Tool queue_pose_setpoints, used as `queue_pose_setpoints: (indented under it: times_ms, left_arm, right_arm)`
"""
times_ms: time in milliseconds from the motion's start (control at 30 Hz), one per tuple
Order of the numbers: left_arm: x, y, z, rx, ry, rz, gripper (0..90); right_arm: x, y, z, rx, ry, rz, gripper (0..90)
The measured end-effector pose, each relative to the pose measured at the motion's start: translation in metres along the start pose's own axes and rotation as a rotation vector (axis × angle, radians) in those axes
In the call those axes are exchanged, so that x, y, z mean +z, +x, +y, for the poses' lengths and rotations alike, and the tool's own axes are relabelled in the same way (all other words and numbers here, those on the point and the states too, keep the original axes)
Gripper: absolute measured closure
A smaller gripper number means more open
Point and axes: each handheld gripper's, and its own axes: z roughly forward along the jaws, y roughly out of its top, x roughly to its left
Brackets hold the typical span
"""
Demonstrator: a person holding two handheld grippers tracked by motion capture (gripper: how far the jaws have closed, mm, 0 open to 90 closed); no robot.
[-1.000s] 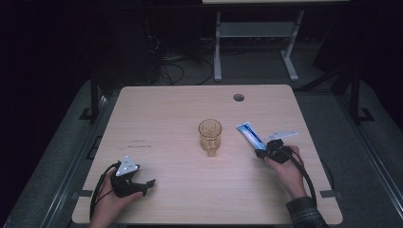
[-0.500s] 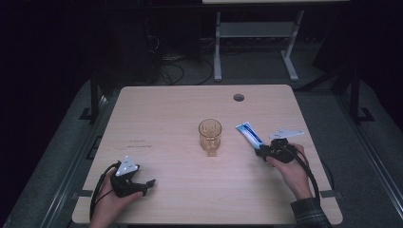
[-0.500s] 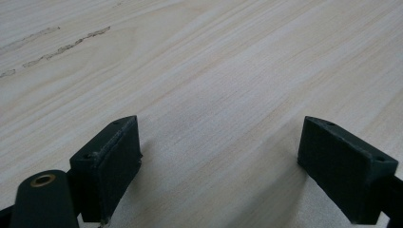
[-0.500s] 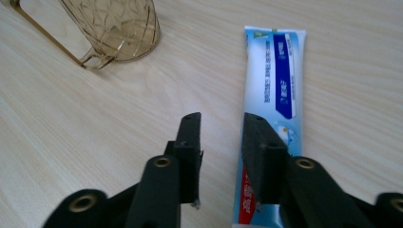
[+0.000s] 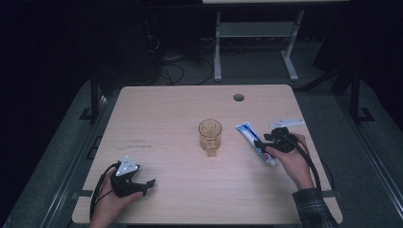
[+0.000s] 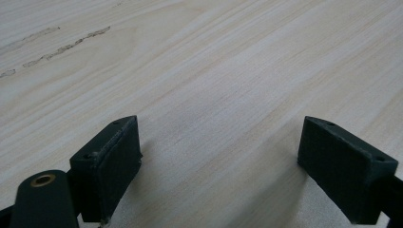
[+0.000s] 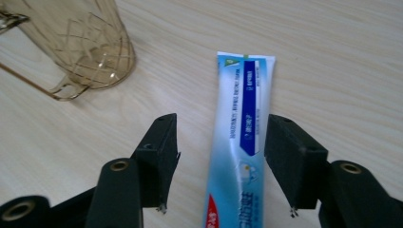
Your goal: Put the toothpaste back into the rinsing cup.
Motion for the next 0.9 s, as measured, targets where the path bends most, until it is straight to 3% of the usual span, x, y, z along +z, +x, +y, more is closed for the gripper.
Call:
queue_pose_setpoints:
  times_ms: [233,733,900]
  left_arm:
    - [0.000,0.000,0.000,-0.001,-0.001,0.000,13.2]
    - [0.000,0.000,0.000,0.002,0.001,0.000,13.2]
    - [0.000,0.000,0.000,0.001,0.001,0.000,13.2]
  right_arm:
    - [0.007,-0.006,0.010,-0.010,0.021,-0.031,42.9]
    - [0.033,-0.017,0.031,0.017,0.074,-0.018,38.7]
    - [0.041,-0.017,0.041,0.004,0.088,-0.020,38.8]
